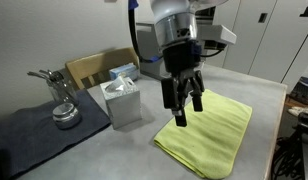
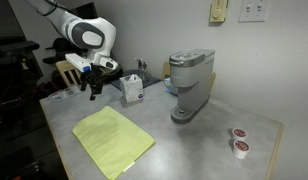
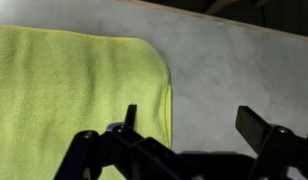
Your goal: Fold the towel
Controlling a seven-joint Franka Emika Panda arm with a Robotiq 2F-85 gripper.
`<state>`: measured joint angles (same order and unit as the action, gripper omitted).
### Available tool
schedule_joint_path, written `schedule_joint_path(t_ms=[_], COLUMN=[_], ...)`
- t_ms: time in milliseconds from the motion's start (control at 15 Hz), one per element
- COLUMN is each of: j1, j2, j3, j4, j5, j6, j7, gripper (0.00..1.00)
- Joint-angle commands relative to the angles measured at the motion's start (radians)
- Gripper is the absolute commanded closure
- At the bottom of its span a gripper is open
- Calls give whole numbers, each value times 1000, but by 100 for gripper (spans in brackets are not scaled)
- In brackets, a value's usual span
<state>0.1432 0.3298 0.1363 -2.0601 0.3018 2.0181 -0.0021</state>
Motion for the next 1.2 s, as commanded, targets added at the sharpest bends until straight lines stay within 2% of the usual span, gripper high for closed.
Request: schedule_joint_path(t_ms=[0,67,400,1133], j1=[-1,-6,0,20], j2=[47,25,29,117], j3=[3,6,6,25], j4=[49,14,16,71], j5=[-26,-7,-17,-21], j6=[-42,-6,-3,-19], j7=[18,3,10,2], gripper=[0,0,0,0])
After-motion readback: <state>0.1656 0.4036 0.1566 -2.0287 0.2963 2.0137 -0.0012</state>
